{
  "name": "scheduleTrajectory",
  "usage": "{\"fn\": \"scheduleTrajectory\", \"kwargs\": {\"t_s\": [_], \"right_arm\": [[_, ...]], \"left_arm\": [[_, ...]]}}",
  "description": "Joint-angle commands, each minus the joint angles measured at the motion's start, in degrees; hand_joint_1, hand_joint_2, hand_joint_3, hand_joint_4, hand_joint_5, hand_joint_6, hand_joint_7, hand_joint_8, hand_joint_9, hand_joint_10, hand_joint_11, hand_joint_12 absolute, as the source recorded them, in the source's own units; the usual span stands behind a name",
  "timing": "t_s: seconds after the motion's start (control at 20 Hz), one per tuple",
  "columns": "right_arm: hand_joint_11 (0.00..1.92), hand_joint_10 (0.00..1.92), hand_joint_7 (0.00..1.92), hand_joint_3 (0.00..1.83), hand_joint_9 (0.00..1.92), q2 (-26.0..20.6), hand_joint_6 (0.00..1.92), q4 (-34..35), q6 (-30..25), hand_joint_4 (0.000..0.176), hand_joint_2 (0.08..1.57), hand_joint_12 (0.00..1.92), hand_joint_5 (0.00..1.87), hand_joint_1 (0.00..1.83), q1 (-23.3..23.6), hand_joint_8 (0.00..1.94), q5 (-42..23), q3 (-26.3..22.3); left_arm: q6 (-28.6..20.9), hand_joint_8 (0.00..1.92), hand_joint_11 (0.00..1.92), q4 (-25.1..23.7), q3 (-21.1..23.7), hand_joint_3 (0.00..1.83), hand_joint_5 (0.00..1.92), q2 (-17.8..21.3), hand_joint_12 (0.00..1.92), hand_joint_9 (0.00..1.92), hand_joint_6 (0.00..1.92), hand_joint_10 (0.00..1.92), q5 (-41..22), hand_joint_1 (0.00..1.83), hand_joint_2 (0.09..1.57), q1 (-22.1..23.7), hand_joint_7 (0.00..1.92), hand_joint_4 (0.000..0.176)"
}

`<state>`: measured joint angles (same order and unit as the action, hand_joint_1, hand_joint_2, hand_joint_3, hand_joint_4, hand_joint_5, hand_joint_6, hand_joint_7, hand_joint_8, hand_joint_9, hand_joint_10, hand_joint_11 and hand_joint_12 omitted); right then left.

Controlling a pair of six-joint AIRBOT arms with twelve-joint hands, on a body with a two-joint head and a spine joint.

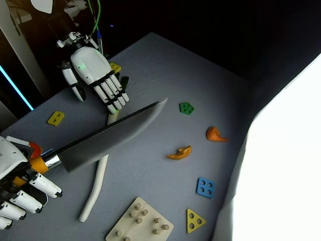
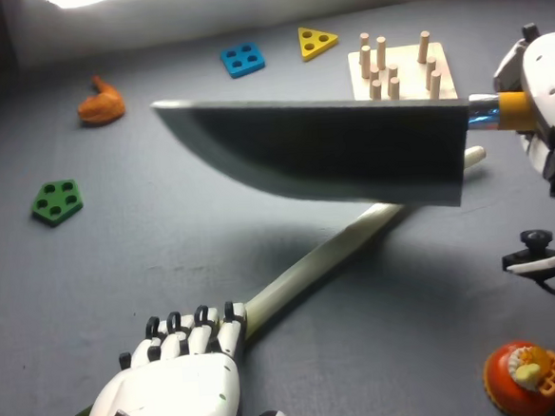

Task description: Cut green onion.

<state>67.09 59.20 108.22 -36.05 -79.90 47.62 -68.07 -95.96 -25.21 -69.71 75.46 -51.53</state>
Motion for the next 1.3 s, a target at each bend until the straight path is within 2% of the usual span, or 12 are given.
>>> {"fn": "scheduleTrajectory", "kwargs": {"t_s": [0.0, 0.15, 0.2, 0.25, 0.45, 0.9, 1.15, 1.25], "right_arm": [[1.68, 1.92, 1.54, 0.00, 1.62, -0.04, 1.92, -4.92, -1.16, 0.176, 1.23, 1.92, 1.40, 1.60, 0.09, 1.94, -5.39, 0.27], [1.66, 1.92, 1.53, 0.00, 1.61, 0.62, 1.92, -5.04, -2.45, 0.176, 1.24, 1.92, 1.34, 1.59, -1.46, 1.94, -5.08, 1.58], [1.66, 1.92, 1.53, 0.00, 1.61, 0.63, 1.92, -5.82, -2.85, 0.176, 1.24, 1.92, 1.34, 1.59, -2.48, 1.94, -5.05, 1.73], [1.67, 1.92, 1.53, 0.00, 1.61, 0.62, 1.92, -7.50, -3.13, 0.176, 1.24, 1.92, 1.33, 1.59, -4.07, 1.94, -5.17, 1.75], [1.68, 1.92, 1.54, 0.00, 1.62, -0.16, 1.92, -9.78, -3.58, 0.176, 1.25, 1.92, 1.35, 1.58, -8.39, 1.94, -5.94, 1.73], [1.66, 1.92, 1.55, 0.00, 1.61, -4.52, 1.92, -9.29, -4.58, 0.176, 1.23, 1.92, 1.38, 1.57, -9.88, 1.94, -5.39, -0.16], [1.65, 1.92, 1.50, 0.00, 1.58, -8.09, 1.92, -9.29, -5.40, 0.176, 1.25, 1.92, 1.29, 1.54, -10.73, 1.94, -5.27, -1.39], [1.67, 1.92, 1.52, 0.00, 1.60, -9.31, 1.92, -9.29, -6.38, 0.176, 1.29, 1.92, 1.24, 1.53, -11.28, 1.94, -4.68, -1.42]], "left_arm": [[-0.03, 0.00, 0.00, -0.92, 0.25, 0.01, 0.01, -0.08, 0.00, 0.00, 0.00, 0.00, 0.79, 0.43, 1.45, 0.23, 0.00, 0.000], [-0.03, 0.00, 0.00, -0.91, 0.23, 0.00, 0.01, -0.08, 0.00, 0.00, 0.00, 0.00, 0.79, 0.44, 1.44, 0.25, 0.00, 0.000], [-0.03, 0.00, 0.00, -0.91, 0.20, 0.00, 0.01, -0.08, 0.00, 0.00, 0.00, 0.00, 0.79, 0.44, 1.44, 0.25, 0.00, 0.000], [-0.03, 0.00, 0.00, -0.91, 0.19, 0.01, 0.00, -0.07, 0.00, 0.00, 0.00, 0.00, 0.79, 0.37, 1.46, 0.25, 0.00, 0.000], [-0.03, 0.00, 0.00, -0.53, 0.19, 0.01, 0.00, 0.12, 0.00, 0.00, 0.00, 0.00, 0.78, 0.38, 1.45, 0.65, 0.00, 0.000], [-0.03, 0.00, 0.00, -0.68, 0.13, 0.01, 0.00, 0.21, 0.00, 0.00, 0.00, 0.00, 0.78, 0.34, 1.46, 0.92, 0.00, 0.000], [-0.03, 0.00, 0.00, -0.68, 0.13, 0.00, 0.00, 0.26, 0.00, 0.00, 0.00, 0.00, 0.78, 0.40, 1.45, 1.02, 0.00, 0.000], [-0.03, 0.00, 0.00, -0.68, 0.14, 0.00, 0.00, 0.26, 0.00, 0.00, 0.00, 0.00, 0.78, 0.37, 1.45, 1.04, 0.00, 0.000]]}}
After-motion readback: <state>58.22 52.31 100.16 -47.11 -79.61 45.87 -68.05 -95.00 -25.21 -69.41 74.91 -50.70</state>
